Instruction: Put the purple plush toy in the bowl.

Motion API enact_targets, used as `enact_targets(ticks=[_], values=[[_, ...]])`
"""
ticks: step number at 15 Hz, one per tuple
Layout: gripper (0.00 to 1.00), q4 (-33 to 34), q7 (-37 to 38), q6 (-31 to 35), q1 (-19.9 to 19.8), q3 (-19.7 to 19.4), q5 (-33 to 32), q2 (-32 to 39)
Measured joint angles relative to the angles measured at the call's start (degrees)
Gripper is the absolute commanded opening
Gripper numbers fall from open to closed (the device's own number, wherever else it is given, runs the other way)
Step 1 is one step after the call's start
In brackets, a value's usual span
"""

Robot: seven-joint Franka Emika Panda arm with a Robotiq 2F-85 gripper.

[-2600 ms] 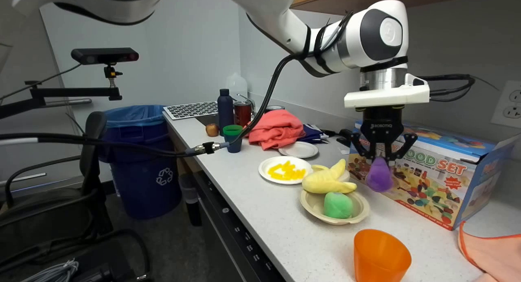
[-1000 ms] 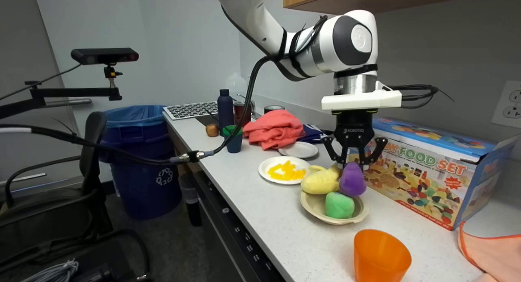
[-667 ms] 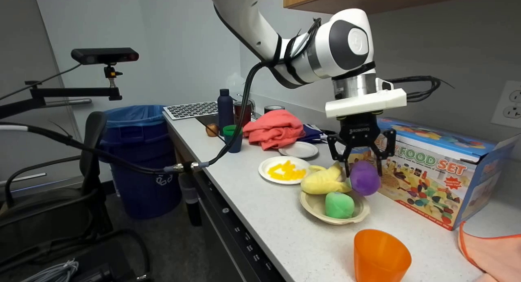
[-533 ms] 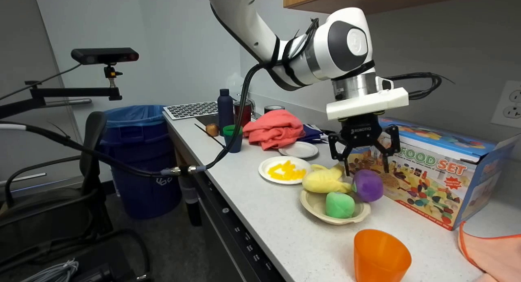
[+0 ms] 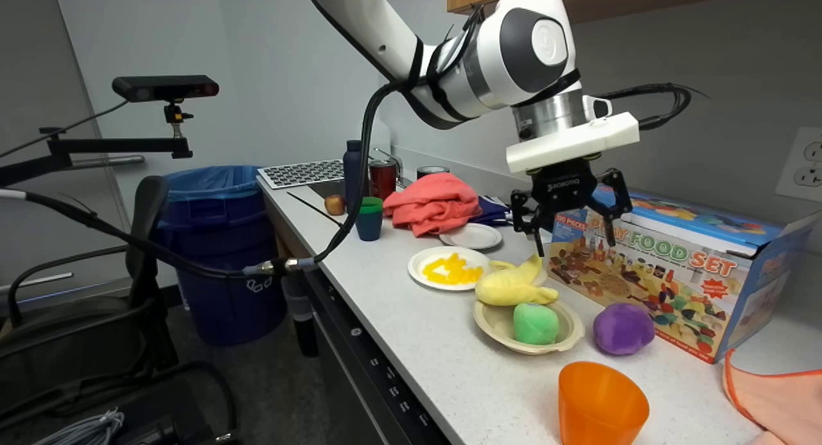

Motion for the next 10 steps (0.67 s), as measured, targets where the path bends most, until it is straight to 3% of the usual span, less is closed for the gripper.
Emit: enact_targets(ticks=[5,10], values=[[1.00,-0.8,-0.2,0.1,0.4,-0.3,0.3,-1.7],[1.00,1.1,4.1,3.3,-0.5,-2.8,2.7,1.6]])
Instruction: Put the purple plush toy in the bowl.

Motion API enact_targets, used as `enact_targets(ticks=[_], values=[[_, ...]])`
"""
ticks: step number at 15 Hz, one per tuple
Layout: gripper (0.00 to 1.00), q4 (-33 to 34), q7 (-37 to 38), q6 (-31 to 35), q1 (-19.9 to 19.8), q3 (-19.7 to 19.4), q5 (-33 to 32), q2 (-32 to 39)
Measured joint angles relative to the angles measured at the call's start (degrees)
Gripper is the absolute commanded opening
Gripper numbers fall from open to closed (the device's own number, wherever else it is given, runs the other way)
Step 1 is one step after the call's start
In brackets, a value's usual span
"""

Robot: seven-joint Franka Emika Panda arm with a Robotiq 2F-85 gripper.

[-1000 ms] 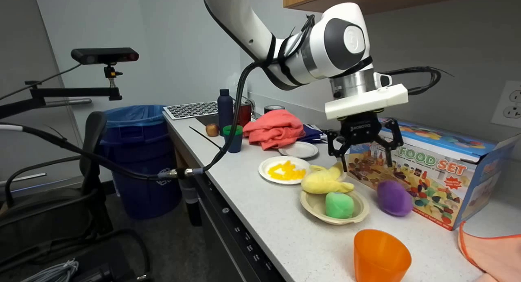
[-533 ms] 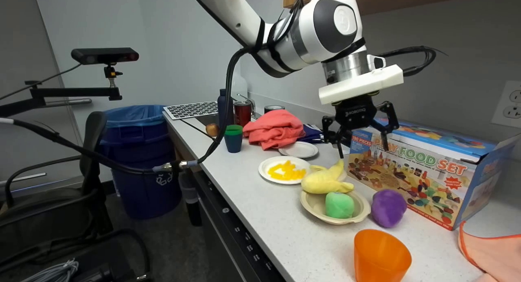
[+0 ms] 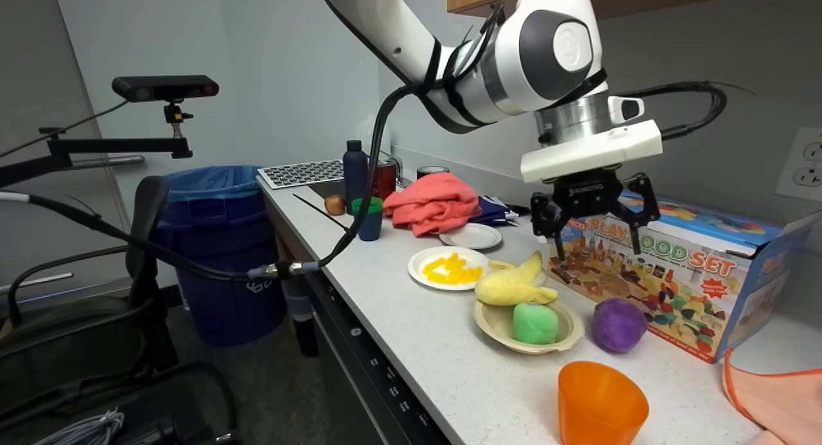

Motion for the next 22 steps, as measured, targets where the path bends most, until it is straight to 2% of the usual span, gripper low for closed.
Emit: enact_targets(ticks=[5,12,19,22], values=[[1.00,7.6,7.5,0.0,0.0,-0.5,4.6,7.7],[1.00,14.6,8.6,-1.7,-0.8,-3.5,4.0,12.9],[1.00,16.6,8.7,-8.4,-1.0,-3.5,4.2,15.1],[1.00,16.7,8.7,-8.9,-1.3,-3.5,4.7,15.6]])
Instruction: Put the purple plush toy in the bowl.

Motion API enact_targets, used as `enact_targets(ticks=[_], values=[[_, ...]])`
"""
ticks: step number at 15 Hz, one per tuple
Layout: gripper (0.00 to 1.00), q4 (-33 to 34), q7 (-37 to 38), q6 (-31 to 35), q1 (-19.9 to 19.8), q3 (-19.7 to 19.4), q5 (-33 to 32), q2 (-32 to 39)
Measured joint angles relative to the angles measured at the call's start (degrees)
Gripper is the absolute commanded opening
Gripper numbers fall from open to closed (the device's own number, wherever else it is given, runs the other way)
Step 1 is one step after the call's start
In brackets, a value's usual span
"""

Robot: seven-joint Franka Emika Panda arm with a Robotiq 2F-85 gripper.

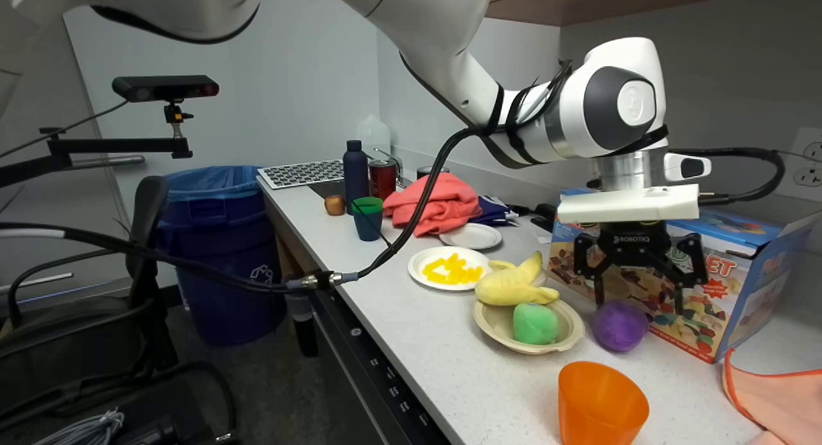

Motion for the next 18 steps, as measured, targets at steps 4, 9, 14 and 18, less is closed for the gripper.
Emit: enact_targets(ticks=[4,9,14,18], values=[[0.66,0.0,0.0,-0.8,-0.3,0.3,0.6,0.4],[0.27,0.8,0.0,-2.9,-0.4,0.7,2.5,1.3],[0.02,1.8,0.0,-3.9,-0.4,0.7,2.5,1.6],[0.03,3.1,-1.4,-5.3,-0.2,1.1,1.9,1.1]])
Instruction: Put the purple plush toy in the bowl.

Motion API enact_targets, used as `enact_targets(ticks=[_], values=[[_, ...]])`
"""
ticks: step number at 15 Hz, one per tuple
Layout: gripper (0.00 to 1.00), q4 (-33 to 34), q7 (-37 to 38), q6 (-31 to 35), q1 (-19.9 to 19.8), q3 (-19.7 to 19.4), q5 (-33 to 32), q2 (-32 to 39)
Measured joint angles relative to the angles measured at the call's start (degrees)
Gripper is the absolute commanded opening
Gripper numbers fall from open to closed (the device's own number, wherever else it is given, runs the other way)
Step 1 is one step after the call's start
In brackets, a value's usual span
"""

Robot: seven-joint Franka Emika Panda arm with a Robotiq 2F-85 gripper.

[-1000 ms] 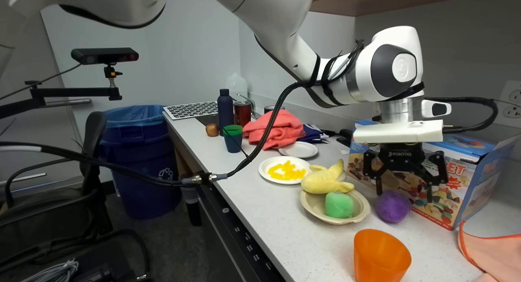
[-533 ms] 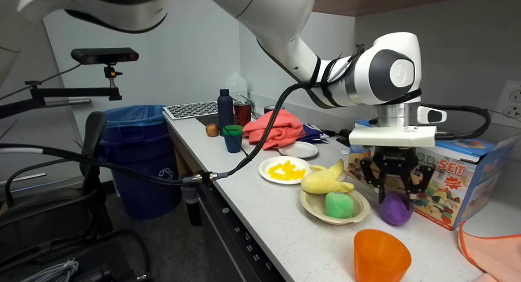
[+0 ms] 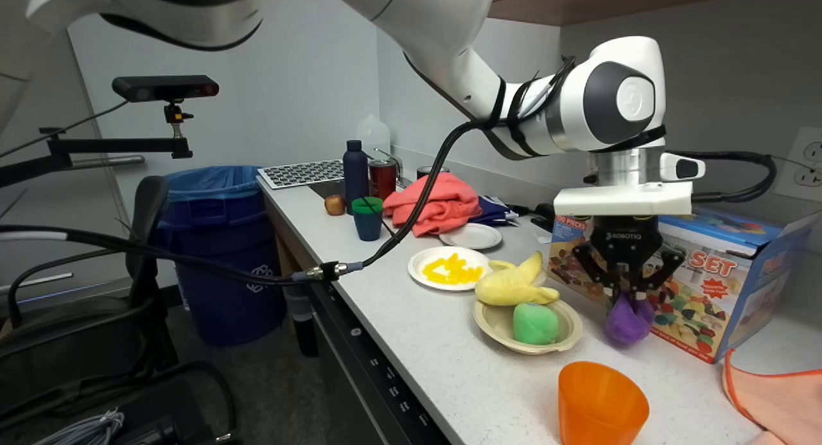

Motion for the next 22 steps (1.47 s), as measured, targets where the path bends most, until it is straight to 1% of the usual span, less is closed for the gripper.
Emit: enact_targets(ticks=[7,11,13,16,22], values=[[0.04,-0.7,-6.4,-2.0,0.6,0.0,-7.0,-4.8],[0.04,-2.1,-10.9,-2.4,1.1,0.5,-8.8,-7.1],[0.04,-2.6,-12.6,-4.2,1.5,0.9,-9.2,-7.5],[0.04,-3.4,-12.7,-6.8,3.0,1.1,-11.1,-7.5],[0.04,-5.3,-13.5,-6.8,3.7,3.3,-11.2,-7.8]])
